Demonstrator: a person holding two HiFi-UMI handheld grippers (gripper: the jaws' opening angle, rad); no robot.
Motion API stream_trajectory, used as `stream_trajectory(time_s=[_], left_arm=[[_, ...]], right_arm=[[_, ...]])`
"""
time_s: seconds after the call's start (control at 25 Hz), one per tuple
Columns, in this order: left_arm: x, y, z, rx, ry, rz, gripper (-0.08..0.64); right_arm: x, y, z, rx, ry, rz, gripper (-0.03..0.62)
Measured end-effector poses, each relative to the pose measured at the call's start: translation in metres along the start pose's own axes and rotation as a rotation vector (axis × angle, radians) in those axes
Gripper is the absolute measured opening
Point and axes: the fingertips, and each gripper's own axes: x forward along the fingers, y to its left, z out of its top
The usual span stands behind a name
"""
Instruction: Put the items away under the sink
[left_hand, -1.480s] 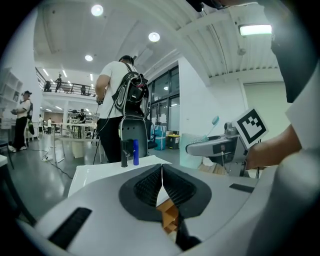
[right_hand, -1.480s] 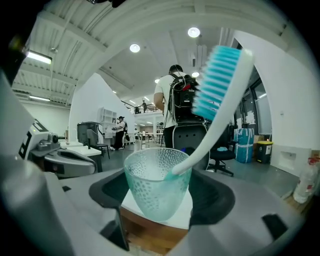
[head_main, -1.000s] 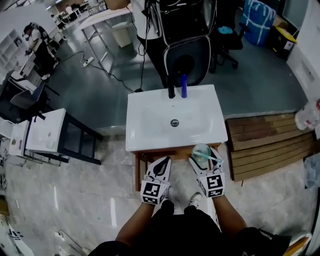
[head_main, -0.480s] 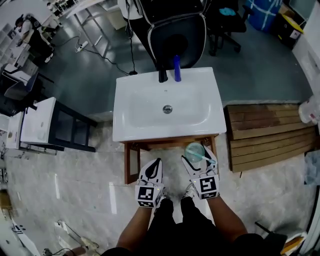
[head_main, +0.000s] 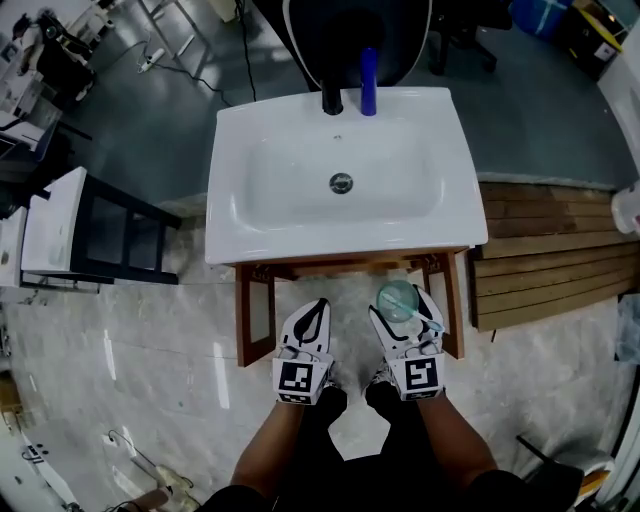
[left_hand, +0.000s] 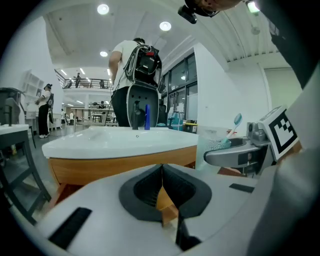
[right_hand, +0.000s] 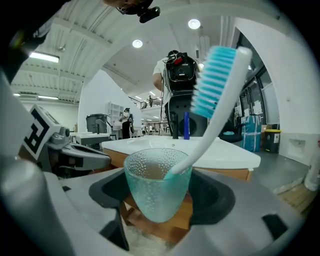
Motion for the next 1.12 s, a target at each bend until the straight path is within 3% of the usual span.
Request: stream_trajectory(time_s=[0.24,0.68,0.88,1.12], left_arm=[[0.041,0.029,-0.083,-0.031,0.008,0.035,0.021],[0.137,0.067,-0.199,0.006,-0.112,0.022,0.021],[0.159,0.078,-0.233,-0.007,-0.180,0.003,0.021],[0.166,0.083,-0.248,0.006,-0.180,0.005,0.021]], right_arm=[[0.043,0.000,-0.086,-0.004,0.030,-0.012,0.371],[0.138,-0.022,-0.204,-0.003,-0.022,-0.038,0.371],[0.164,-0.023,-0.227,0.000,-0.070,-0.052,0.371],[0.188,-0.030,-0.227,-0.017,-0.090,-0.069,0.370]])
